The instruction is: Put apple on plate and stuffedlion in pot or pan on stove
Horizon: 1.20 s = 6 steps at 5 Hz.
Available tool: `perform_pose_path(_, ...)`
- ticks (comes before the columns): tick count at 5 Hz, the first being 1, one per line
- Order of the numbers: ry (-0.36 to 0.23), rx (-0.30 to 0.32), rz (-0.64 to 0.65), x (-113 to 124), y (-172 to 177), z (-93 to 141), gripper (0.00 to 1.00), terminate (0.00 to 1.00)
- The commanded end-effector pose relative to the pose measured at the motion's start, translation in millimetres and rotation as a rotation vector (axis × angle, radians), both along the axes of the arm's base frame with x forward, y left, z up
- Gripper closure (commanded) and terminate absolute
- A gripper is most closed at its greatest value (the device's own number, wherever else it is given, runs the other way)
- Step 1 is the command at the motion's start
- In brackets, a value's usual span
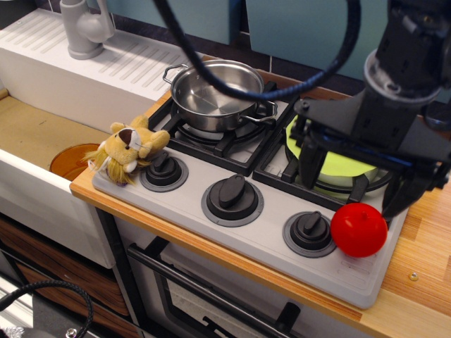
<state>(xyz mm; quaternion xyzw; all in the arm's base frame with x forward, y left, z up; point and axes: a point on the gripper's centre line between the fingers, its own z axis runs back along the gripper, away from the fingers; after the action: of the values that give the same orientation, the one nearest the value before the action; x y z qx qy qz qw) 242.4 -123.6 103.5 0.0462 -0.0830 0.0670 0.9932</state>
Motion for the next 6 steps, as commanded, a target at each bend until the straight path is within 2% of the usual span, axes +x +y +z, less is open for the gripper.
perform_pose_path(1,-0.077,-0.027,0.011,22.5,-11.4,-22.5,0.0,0.0)
perform_pose_path(3,-0.096,-0.025,0.019,29.8,-16.2,-40.4,0.0,0.0)
perform_pose_path(6,-0.116,-0.033,0.052,20.9,-23.3,-57.1,0.0,0.0)
